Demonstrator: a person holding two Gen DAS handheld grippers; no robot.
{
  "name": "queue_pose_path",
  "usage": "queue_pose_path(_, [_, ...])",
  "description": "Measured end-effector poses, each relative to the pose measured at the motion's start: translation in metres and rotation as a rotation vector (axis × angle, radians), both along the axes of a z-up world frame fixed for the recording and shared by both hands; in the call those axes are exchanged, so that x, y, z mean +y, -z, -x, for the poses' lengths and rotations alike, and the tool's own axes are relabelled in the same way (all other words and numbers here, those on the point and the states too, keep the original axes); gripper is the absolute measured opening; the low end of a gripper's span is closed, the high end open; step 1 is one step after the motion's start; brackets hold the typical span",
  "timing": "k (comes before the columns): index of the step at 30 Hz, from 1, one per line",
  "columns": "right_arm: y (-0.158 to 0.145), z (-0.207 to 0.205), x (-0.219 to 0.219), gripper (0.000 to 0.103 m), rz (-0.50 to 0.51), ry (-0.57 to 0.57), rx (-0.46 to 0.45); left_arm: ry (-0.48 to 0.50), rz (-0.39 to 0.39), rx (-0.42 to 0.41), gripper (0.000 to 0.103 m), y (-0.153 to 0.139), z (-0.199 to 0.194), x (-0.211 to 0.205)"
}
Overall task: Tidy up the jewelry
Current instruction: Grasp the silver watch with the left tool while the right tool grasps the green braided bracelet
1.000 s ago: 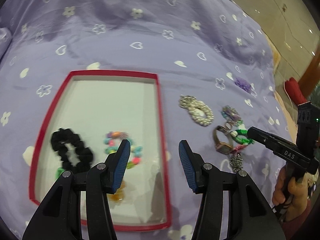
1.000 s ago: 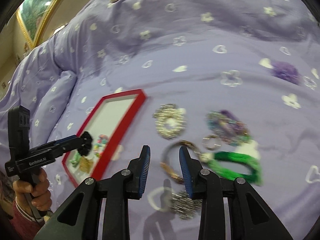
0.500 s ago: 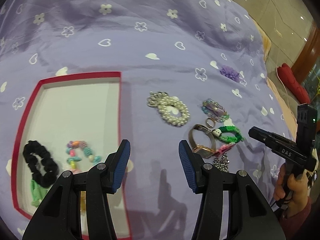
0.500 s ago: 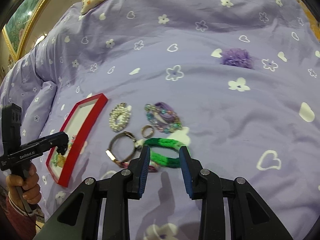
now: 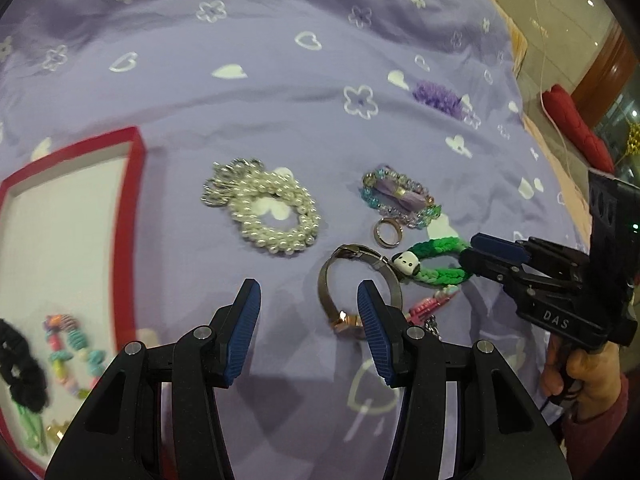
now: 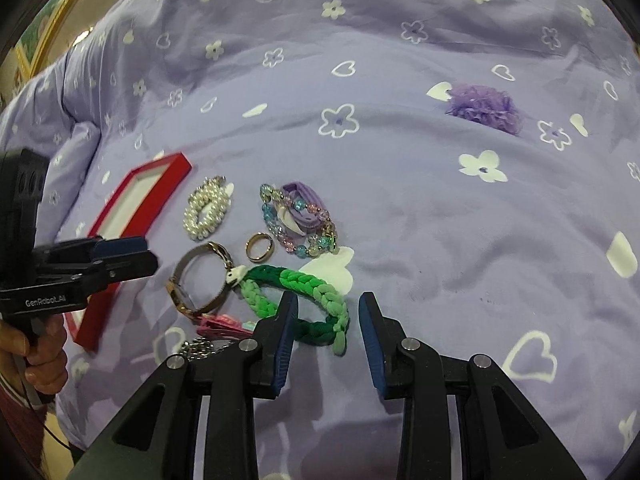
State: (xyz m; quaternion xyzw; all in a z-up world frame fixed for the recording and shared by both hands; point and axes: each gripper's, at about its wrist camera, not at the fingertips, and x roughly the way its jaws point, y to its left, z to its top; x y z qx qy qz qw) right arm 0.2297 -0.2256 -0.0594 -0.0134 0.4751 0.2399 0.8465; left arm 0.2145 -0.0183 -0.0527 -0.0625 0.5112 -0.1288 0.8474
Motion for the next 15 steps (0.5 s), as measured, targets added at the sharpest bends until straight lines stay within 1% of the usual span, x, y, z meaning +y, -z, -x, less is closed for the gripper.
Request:
queue_pose_path(4, [0.009,-0.004,0.006,0.033,0.032,-0.03,0.006,0.021,0.002,0.038,0.049,0.013,-0.009,-0.009])
queue_pose_path(6, [0.01,-0.004,0.008,0.032,0.048,-0.04,-0.002,0.035,-0.004,0.034,0.044,0.015,-0.009,-0.013])
queue_pose_path(7, [0.01,-0.004,0.01,0.03,0.053,-0.046,-0.006,0.045,-0.007,0.031,0.034,0.015,-0.009,-0.015])
queue_pose_path(8, [0.01,-0.003,0.011,0.022,0.056,-0.052,-0.009,0.058,-0.009,0.03,0.022,0.015,-0.008,-0.017])
queue_pose_path(9, [0.011,-0.003,0.012,0.017,0.062,-0.051,-0.012,0.068,-0.013,0.029,0.015,0.015,-0.007,-0.019])
queue_pose_path(10, [0.011,-0.002,0.011,0.017,0.061,-0.048,-0.015,0.075,-0.018,0.028,0.006,0.015,-0.007,-0.02])
queue_pose_path(11, [0.01,-0.002,0.011,0.015,0.055,-0.045,-0.015,0.081,-0.022,0.023,0.003,0.014,-0.006,-0.02])
queue_pose_path(15, [0.005,0.0,0.003,0.011,0.005,-0.017,-0.01,0.081,-0.027,0.004,0.003,0.011,0.003,-0.016])
